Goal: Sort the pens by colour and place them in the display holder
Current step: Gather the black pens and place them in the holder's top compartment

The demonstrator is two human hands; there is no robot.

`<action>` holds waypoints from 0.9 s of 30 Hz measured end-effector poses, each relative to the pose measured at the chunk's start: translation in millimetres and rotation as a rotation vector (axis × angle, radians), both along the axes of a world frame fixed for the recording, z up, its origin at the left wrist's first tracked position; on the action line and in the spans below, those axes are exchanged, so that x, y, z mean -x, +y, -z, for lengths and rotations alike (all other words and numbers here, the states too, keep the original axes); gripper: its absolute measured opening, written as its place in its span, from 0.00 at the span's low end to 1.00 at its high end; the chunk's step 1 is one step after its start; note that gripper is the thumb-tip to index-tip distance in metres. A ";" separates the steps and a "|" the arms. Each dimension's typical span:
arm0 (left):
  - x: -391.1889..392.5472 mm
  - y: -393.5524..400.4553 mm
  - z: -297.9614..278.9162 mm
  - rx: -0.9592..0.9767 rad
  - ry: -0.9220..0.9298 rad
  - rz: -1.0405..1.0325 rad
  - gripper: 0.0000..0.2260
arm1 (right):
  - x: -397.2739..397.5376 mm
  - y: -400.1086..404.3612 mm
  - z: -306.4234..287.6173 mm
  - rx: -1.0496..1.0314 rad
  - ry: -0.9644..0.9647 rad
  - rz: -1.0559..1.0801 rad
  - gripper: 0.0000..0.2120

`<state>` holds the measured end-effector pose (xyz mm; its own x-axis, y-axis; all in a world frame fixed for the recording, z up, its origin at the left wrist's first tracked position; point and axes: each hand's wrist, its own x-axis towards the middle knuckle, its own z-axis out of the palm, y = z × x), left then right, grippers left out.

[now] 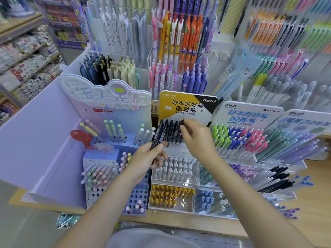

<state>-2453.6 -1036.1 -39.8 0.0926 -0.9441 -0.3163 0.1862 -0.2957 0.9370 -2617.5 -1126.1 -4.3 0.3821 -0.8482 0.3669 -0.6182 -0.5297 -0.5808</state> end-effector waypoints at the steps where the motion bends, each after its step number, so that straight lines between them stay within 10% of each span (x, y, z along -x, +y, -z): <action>1: -0.8 -0.1 -0.8 0.002 0.008 -0.010 0.10 | 0.2 -1.2 -2.3 0.009 0.029 0.008 0.07; 23: 5.4 1.8 -7.0 -0.006 0.043 -0.050 0.10 | -9.6 0.7 21.7 -0.074 0.169 0.121 0.10; 27: 10.8 0.5 -7.9 0.010 0.035 -0.045 0.08 | -1.3 17.0 2.2 -0.287 -0.211 0.073 0.08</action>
<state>-2464.3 -1035.6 -31.9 0.1238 -0.9423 -0.3109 0.2318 -0.2772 0.9324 -2616.3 -1109.1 -6.4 0.2578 -0.9504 0.1741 -0.4995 -0.2853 -0.8180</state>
